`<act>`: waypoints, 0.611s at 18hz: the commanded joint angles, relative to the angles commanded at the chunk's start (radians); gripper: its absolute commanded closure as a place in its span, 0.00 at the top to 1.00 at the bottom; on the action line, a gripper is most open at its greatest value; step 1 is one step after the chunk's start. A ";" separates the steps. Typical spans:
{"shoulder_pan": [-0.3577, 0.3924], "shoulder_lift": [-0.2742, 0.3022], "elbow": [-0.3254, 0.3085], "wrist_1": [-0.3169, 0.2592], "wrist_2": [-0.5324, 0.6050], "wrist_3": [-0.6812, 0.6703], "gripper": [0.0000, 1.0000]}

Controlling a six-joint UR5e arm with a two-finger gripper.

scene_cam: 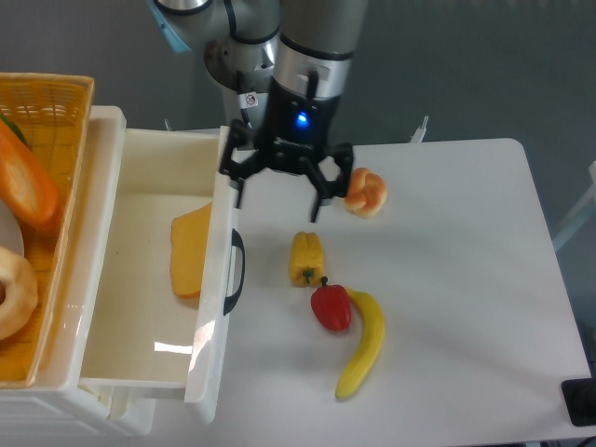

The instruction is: Place the bread slice in the upper white drawer

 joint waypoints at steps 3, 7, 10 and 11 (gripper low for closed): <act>-0.011 -0.020 -0.006 0.002 0.051 0.091 1.00; -0.028 -0.069 -0.012 0.002 0.166 0.204 1.00; -0.058 -0.109 -0.005 0.003 0.290 0.282 1.00; -0.064 -0.118 -0.005 0.003 0.298 0.311 1.00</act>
